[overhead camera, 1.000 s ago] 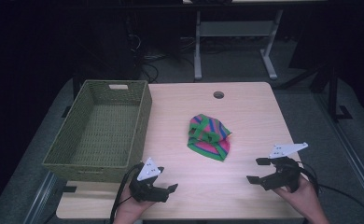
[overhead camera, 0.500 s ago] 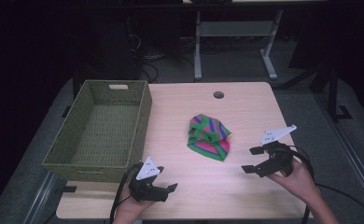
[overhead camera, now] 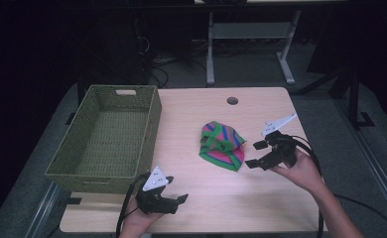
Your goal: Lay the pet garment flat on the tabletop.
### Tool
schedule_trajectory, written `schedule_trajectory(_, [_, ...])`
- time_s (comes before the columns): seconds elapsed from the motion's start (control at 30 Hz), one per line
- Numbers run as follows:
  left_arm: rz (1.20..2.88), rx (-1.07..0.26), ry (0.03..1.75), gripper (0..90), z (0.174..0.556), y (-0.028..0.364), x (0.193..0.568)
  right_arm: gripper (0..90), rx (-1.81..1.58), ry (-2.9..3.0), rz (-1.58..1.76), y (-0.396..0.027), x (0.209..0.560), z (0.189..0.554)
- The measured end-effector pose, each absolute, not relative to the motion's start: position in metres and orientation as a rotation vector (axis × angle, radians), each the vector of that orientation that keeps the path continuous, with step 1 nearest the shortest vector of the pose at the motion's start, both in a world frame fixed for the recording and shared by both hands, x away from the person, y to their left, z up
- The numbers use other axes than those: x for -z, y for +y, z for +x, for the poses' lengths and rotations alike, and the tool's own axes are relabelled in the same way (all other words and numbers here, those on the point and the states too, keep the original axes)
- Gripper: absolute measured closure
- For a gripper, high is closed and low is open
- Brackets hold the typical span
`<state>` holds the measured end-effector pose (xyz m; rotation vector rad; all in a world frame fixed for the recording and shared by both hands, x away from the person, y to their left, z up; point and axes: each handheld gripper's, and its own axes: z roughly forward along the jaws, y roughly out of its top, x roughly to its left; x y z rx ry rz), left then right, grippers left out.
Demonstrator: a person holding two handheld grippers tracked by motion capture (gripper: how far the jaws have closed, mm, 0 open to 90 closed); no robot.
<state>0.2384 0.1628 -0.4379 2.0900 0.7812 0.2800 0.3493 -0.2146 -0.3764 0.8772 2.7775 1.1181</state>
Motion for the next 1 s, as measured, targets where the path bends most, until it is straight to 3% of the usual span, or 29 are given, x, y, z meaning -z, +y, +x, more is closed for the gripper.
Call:
schedule_trajectory(0.5, [2.083,-0.277,0.776,22.1,0.239,0.163,0.438,17.5,-1.07,2.809,0.829,-0.185,0.365,0.375])
schedule_trajectory(1.0, [2.082,-0.278,0.768,22.2,0.237,0.162,0.436,17.5,-0.991,2.829,0.852,-0.166,0.378,0.41])
